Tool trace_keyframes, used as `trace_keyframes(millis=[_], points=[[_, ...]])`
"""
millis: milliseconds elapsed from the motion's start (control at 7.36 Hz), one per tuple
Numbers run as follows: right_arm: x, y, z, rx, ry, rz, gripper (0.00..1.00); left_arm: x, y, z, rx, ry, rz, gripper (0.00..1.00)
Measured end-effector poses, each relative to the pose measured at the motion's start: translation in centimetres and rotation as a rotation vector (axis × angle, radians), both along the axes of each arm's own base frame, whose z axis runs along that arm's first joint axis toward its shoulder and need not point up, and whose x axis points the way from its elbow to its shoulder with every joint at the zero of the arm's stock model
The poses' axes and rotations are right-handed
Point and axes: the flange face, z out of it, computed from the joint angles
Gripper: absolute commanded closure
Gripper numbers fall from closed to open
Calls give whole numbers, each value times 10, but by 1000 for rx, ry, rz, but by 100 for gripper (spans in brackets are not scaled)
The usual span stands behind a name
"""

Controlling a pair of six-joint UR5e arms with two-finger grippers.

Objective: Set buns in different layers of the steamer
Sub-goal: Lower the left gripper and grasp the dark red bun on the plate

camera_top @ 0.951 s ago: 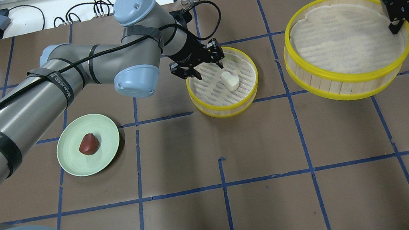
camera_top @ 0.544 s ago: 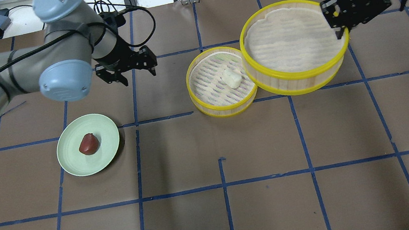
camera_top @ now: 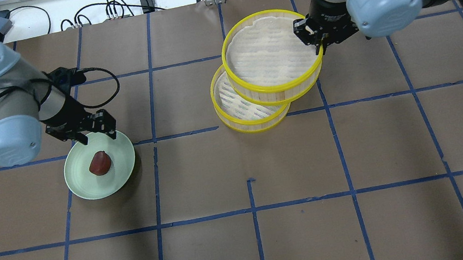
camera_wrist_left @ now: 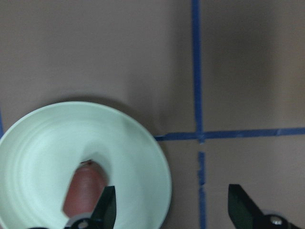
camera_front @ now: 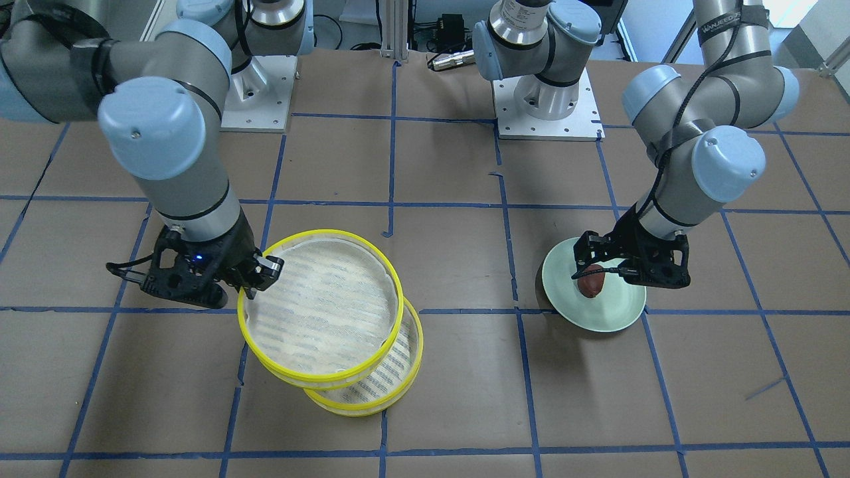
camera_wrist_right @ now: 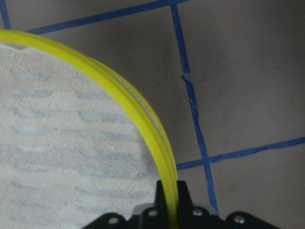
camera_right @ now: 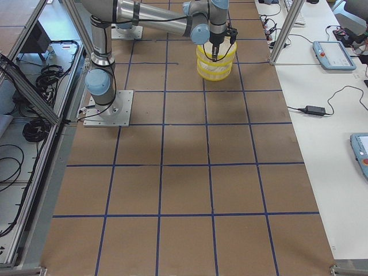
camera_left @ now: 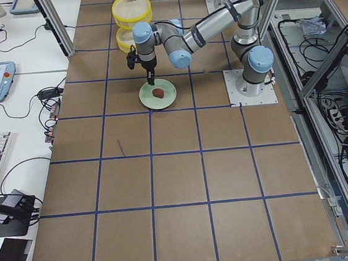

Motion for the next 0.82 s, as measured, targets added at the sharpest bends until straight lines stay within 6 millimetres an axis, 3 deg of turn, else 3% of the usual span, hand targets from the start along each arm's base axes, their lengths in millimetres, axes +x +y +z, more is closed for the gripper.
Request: trace_keyframes(millis=[272, 408, 680, 816], points=[[20, 0, -27, -8, -2, 16, 87, 14, -3, -25, 22, 6, -27, 21], [22, 0, -31, -9, -1, 20, 87, 16, -3, -33, 31, 4, -48, 29], [24, 0, -34, -9, -1, 22, 87, 19, 5, -61, 93, -23, -72, 81], [24, 1, -34, -8, -1, 23, 87, 20, 7, -68, 98, -36, -76, 95]])
